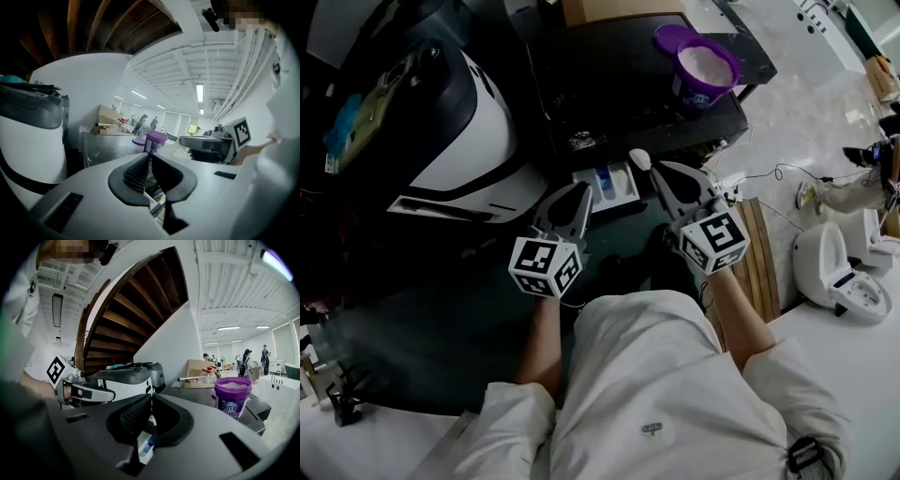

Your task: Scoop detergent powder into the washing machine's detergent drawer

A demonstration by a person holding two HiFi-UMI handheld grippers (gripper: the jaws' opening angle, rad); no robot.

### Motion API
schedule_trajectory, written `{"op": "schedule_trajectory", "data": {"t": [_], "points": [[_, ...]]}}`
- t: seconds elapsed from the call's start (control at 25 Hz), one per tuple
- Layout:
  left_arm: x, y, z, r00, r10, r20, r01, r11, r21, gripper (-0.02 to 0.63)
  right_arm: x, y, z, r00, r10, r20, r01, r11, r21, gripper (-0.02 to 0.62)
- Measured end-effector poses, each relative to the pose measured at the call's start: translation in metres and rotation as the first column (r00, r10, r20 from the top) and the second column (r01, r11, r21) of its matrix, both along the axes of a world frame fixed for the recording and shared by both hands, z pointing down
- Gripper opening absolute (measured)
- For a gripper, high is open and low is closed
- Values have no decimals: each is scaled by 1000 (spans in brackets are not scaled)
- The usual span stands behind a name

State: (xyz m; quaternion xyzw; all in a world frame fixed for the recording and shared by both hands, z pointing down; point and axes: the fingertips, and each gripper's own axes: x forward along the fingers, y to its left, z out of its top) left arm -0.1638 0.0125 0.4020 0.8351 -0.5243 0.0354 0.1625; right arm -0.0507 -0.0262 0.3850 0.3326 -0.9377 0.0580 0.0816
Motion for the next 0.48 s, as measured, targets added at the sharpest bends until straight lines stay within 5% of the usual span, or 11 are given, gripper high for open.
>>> {"op": "schedule_trajectory", "data": {"t": [0.48], "points": [[-4, 0, -15, 999, -26, 26, 24, 998, 55, 20, -3, 0, -22, 1000, -9, 16, 8, 999, 45, 11]]}}
